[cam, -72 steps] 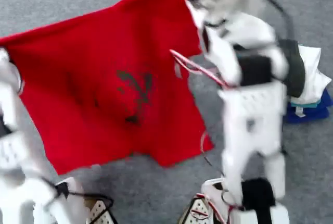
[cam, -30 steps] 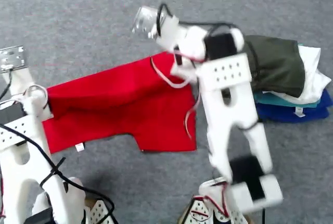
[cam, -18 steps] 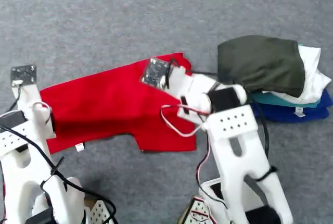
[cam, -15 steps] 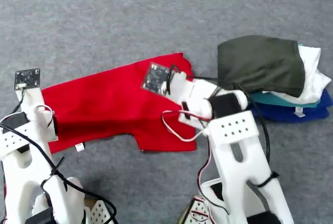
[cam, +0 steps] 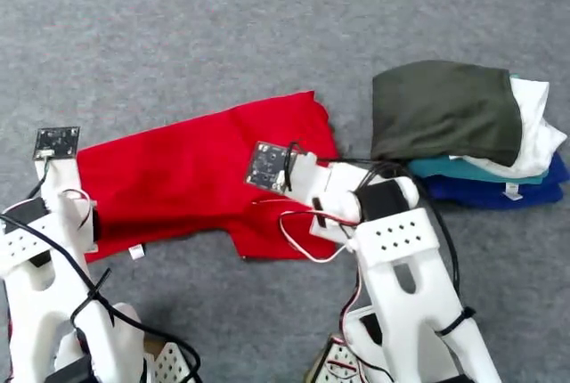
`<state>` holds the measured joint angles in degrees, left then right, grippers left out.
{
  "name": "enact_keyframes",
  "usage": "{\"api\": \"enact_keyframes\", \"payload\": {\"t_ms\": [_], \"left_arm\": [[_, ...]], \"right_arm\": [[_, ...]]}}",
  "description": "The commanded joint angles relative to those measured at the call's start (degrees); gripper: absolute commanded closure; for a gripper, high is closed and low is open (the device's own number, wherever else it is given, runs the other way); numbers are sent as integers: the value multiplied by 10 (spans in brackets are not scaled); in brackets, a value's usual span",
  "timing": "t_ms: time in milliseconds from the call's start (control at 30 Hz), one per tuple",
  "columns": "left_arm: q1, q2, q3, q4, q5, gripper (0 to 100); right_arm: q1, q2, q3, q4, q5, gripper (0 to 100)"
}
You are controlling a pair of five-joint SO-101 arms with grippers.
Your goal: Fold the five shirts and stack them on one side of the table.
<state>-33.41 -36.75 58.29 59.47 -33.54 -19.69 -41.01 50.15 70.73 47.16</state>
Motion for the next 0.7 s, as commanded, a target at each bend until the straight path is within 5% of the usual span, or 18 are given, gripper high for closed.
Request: {"api": "enact_keyframes", "payload": {"t_ms": [0, 667], "left_arm": [[-18, -7, -6, -7, -6, 982], [-40, -7, 18, -33, -7, 982]], "right_arm": [[-22, -13, 3, -7, 2, 997], [-64, -15, 35, 19, 5, 997]]}}
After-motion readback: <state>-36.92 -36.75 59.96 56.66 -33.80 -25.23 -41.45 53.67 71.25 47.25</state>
